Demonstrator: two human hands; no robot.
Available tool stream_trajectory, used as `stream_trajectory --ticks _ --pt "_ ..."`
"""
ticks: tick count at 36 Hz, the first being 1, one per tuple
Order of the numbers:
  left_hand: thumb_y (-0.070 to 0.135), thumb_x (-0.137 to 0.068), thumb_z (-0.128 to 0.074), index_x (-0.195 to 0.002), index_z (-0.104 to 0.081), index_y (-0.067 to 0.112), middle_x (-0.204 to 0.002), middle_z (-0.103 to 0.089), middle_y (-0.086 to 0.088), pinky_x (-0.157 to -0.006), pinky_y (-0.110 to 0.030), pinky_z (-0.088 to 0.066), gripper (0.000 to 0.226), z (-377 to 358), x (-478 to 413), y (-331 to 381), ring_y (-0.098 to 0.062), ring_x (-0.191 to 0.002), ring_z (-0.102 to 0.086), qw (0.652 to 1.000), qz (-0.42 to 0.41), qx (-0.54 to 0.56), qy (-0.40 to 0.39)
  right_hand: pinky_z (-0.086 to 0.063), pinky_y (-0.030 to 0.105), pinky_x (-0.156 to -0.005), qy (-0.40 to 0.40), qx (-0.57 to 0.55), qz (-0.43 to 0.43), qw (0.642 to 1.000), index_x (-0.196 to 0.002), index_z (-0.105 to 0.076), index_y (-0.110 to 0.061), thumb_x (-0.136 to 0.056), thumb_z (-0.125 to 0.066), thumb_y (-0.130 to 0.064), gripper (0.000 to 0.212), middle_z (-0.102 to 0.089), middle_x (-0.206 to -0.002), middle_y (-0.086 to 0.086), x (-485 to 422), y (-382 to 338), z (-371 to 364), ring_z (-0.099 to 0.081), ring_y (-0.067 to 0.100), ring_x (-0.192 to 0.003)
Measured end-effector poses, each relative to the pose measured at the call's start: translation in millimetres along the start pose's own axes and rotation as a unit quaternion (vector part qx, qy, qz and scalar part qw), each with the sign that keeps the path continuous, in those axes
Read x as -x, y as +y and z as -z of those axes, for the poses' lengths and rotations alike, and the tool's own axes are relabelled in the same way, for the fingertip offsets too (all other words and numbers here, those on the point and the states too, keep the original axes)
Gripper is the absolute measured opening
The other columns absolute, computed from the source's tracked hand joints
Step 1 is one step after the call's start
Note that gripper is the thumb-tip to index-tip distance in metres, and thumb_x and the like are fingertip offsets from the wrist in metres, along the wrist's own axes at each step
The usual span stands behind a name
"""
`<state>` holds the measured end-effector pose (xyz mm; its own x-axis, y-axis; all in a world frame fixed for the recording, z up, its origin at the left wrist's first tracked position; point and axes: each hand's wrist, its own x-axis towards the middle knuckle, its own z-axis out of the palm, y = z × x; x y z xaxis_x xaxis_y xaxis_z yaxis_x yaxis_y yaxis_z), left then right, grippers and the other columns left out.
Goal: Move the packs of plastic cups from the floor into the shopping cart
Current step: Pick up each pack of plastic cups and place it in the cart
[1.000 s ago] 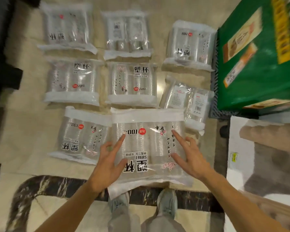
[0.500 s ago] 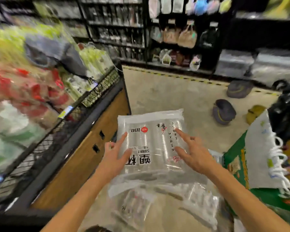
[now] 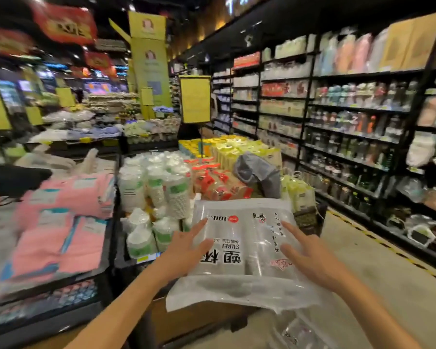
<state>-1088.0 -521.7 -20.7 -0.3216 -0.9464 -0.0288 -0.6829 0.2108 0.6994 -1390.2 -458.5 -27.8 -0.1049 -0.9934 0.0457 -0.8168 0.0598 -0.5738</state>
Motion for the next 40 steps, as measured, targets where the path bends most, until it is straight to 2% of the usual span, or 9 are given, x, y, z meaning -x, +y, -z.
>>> stream_trajectory --ticks 3,6,11,17,22,30,33,37,40 --pt "0.07 -0.089 -0.04 -0.142 -0.011 0.066 -0.163 -0.002 -0.01 -0.117 -0.046 -0.012 0.06 27.7 29.5 -16.7 -0.025 -0.15 0.003 0.996 0.053 0.044 0.053 -0.04 0.04 -0.107 -0.046 -0.018 0.063 0.997 -0.151 -0.018 -0.062 -0.092 -0.045 -0.07 0.065 -0.058 -0.134 0.009 -27.5 -27.7 -18.7 -0.049 0.026 -0.135" --pt "0.08 -0.078 -0.044 -0.133 -0.017 0.074 -0.157 -0.02 -0.012 -0.113 -0.038 -0.028 0.062 51.9 54.5 -43.6 -0.028 -0.145 -0.024 0.986 0.101 0.058 0.12 -0.035 0.042 -0.117 -0.089 -0.044 0.127 0.987 -0.152 -0.019 -0.061 -0.074 -0.036 -0.093 0.086 -0.042 -0.159 0.002 -45.1 -63.4 -42.0 -0.035 0.023 -0.15" --pt "0.095 -0.059 -0.04 -0.129 -0.019 0.077 -0.155 -0.03 -0.003 -0.113 -0.045 -0.034 0.075 91.0 100.8 -107.7 -0.023 -0.141 -0.033 0.968 0.158 0.03 0.193 -0.042 0.035 -0.101 -0.141 -0.045 0.21 0.967 -0.153 -0.023 -0.054 -0.083 -0.044 -0.082 0.078 -0.062 -0.105 -0.012 -60.7 -131.8 -87.8 -0.06 0.014 -0.118" --pt "0.054 -0.093 -0.05 -0.149 -0.024 0.045 -0.151 -0.027 0.01 -0.112 -0.029 -0.027 0.063 136.8 176.5 -140.4 -0.011 -0.138 -0.029 0.937 0.214 0.059 0.272 -0.041 0.029 -0.092 -0.201 -0.023 0.293 0.934 -0.155 -0.023 -0.05 -0.099 -0.045 -0.058 0.06 -0.064 -0.14 0.004 -66.2 -231.0 -143.5 -0.058 0.024 -0.13" --pt "0.062 -0.091 -0.046 -0.149 -0.014 0.052 -0.157 -0.005 -0.013 -0.11 -0.041 -0.038 0.067 184.0 242.0 -181.4 -0.031 -0.135 -0.04 0.897 0.311 0.063 0.309 -0.04 0.032 -0.094 -0.23 -0.006 0.365 0.902 -0.155 -0.025 -0.049 -0.103 -0.047 -0.05 0.057 -0.06 -0.144 0.008 -60.6 -322.8 -199.5 -0.056 0.025 -0.13" --pt "0.055 -0.096 -0.043 -0.15 -0.016 0.049 -0.146 -0.019 -0.012 -0.105 -0.033 -0.033 0.061 255.8 340.3 -254.3 -0.03 -0.133 -0.039 0.856 0.354 0.045 0.374 -0.047 0.033 -0.088 -0.267 -0.002 0.428 0.863 -0.154 -0.032 -0.045 -0.103 -0.051 -0.045 0.055 -0.072 -0.119 0.009 -34.8 -461.8 -302.5 -0.068 0.022 -0.108" --pt "0.06 -0.093 -0.043 -0.148 -0.016 0.053 -0.146 -0.019 -0.01 -0.095 -0.032 -0.04 0.062 280.4 372.0 -281.9 -0.028 -0.126 -0.046 0.836 0.374 0.044 0.398 -0.048 0.028 -0.081 -0.281 -0.005 0.448 0.849 -0.148 -0.033 -0.054 -0.101 -0.05 -0.05 0.05 -0.069 -0.094 0.001 -24.6 -507.5 -337.4 -0.068 0.013 -0.086" --pt "0.062 -0.09 -0.046 -0.146 -0.021 0.055 -0.141 -0.023 -0.009 -0.093 -0.028 -0.044 0.062 307.8 412.0 -318.4 -0.02 -0.106 -0.049 0.809 0.397 0.05 0.431 -0.04 0.037 -0.107 -0.293 -0.023 0.468 0.833 -0.15 -0.03 -0.057 -0.096 -0.048 -0.062 0.057 -0.057 -0.148 0.004 -6.2 -567.2 -377.9 -0.053 0.022 -0.135" --pt "0.061 -0.091 -0.045 -0.148 -0.019 0.05 -0.14 -0.022 -0.009 -0.101 -0.03 -0.042 0.064 325.8 438.6 -338.5 -0.02 -0.108 -0.047 0.798 0.403 0.051 0.445 -0.04 0.032 -0.095 -0.299 -0.025 0.492 0.818 -0.146 -0.028 -0.061 -0.07 -0.029 -0.092 0.082 -0.067 -0.128 0.005 3.9 -609.4 -407.6 -0.059 0.019 -0.12"
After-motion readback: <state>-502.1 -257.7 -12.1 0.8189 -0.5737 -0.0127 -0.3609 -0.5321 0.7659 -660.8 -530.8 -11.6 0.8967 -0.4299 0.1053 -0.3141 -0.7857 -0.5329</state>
